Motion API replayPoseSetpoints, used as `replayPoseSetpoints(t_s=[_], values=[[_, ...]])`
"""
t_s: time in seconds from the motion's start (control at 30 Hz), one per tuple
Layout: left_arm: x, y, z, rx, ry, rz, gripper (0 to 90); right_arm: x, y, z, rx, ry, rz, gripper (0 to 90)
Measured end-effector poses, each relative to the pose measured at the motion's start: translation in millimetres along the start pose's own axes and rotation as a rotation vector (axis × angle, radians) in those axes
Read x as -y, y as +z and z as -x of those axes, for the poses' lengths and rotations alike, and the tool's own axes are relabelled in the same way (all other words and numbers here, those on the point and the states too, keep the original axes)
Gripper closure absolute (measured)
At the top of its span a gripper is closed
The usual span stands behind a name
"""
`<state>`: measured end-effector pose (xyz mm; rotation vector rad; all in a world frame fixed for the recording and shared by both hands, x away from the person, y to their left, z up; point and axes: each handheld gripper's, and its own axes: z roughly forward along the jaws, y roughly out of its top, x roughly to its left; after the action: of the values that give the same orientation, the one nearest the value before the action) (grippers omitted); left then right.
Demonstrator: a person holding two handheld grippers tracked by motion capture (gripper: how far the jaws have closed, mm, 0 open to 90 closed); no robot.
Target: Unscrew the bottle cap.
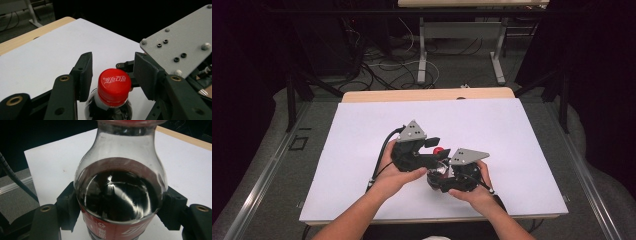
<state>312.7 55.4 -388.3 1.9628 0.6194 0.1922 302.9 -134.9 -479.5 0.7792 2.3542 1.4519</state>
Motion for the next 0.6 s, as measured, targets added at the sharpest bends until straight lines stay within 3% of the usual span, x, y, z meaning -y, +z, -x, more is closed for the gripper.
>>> replayPoseSetpoints(t_s=[0.13, 0.37, 0.47, 0.6], values=[[2.8, -2.0, -5.6, 0.059, 0.001, -0.014, 50.8, -0.8, -1.0, 0.3, -0.011, 0.002, 0.001, 30.1], [6.0, 4.4, -13.0, 0.097, -0.014, -0.019, 54.2, -1.4, -0.5, -1.5, -0.015, -0.005, 0.001, 30.1], [6.3, 8.8, -11.1, 0.1, -0.019, -0.021, 57.5, -1.0, 0.7, -2.5, -0.017, -0.009, -0.004, 30.1], [6.0, 13.1, -6.1, 0.073, -0.01, -0.019, 60.1, -0.7, 0.9, -3.1, -0.018, -0.009, -0.006, 30.1]])
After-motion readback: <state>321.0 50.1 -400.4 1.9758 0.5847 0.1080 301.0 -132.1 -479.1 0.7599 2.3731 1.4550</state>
